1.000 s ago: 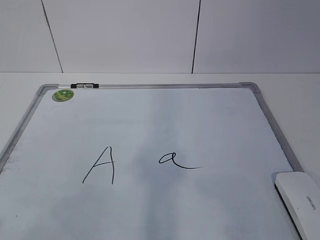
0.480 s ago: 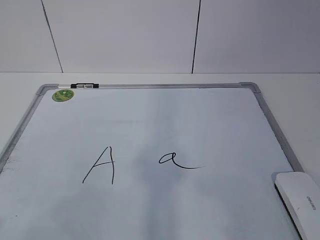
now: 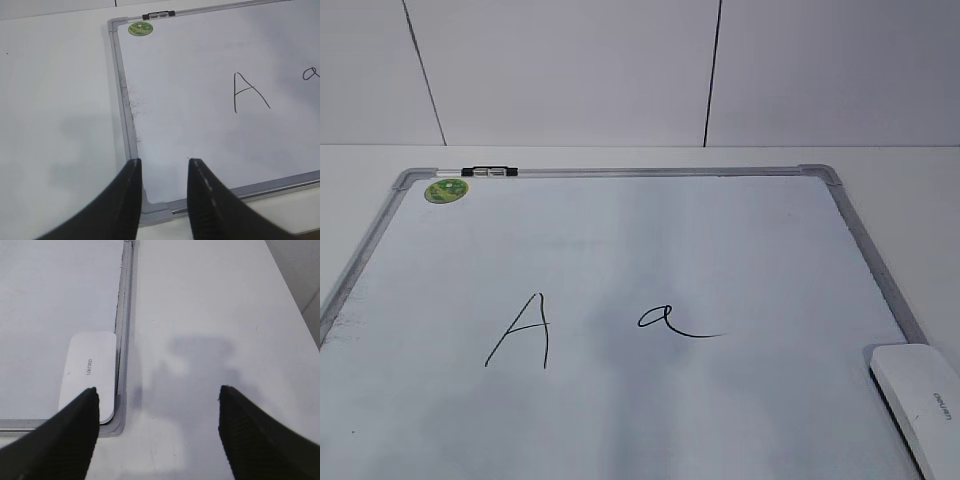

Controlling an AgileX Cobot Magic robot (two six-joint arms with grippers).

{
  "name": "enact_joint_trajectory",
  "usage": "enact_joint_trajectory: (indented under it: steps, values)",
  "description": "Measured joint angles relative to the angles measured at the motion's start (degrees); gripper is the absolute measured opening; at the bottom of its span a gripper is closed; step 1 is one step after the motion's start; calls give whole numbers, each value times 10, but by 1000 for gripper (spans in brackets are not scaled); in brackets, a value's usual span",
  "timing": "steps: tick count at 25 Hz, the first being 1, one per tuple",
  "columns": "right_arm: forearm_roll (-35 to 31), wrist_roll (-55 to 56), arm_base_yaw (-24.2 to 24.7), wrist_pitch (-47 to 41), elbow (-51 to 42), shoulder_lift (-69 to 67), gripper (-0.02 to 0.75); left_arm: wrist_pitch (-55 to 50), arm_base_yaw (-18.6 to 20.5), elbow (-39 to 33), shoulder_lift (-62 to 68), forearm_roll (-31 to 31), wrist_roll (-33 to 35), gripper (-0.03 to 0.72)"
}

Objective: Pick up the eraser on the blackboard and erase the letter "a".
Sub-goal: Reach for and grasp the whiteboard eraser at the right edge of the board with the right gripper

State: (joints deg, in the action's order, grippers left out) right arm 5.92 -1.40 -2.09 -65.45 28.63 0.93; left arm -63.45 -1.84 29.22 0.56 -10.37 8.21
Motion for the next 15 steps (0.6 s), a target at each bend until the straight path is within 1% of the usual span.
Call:
enact_joint_trajectory:
  steps: [10,15]
  values:
    - [0,0,0,0,1,0,592,0,0,0,0,0,0,235]
    - [0,-1,0,-13,35,-20,592,0,0,0,0,0,0,235]
